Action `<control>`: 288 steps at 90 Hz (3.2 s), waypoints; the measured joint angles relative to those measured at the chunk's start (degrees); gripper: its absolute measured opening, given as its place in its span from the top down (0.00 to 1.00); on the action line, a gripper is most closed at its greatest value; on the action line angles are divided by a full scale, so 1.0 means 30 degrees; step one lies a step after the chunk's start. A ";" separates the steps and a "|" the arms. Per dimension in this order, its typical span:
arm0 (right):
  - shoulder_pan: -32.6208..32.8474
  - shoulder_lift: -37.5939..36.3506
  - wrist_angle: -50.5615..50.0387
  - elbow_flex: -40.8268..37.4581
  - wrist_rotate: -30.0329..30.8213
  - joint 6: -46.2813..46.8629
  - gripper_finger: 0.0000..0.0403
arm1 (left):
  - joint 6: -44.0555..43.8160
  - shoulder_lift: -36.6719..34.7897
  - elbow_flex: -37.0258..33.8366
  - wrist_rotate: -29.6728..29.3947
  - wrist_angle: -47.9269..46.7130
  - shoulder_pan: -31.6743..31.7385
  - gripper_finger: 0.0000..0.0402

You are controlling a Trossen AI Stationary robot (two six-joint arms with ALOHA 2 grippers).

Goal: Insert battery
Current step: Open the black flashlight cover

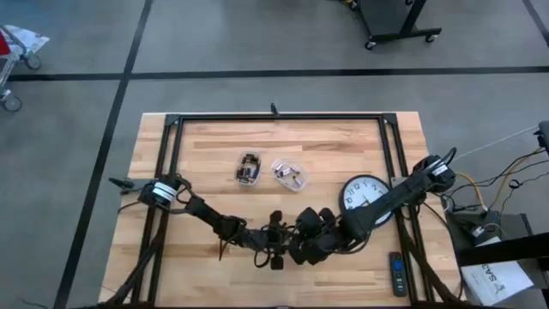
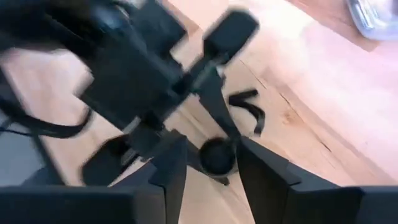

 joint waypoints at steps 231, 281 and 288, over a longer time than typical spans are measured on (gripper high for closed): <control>-0.2182 0.1268 -0.1252 0.0335 -0.1181 -0.9626 0.77 | 0.0186 -0.0058 -0.0264 -0.1244 -0.1096 0.0280 0.76; -0.2212 0.1305 0.1779 0.0357 -0.7283 -2.3967 0.72 | 0.1670 -0.0925 -0.1095 0.2717 -0.1128 -0.1089 0.74; -0.2241 0.1312 0.1976 0.0353 -0.7399 -2.5400 0.72 | 0.1853 -0.1289 -0.1355 0.2752 -0.1279 -0.1135 0.75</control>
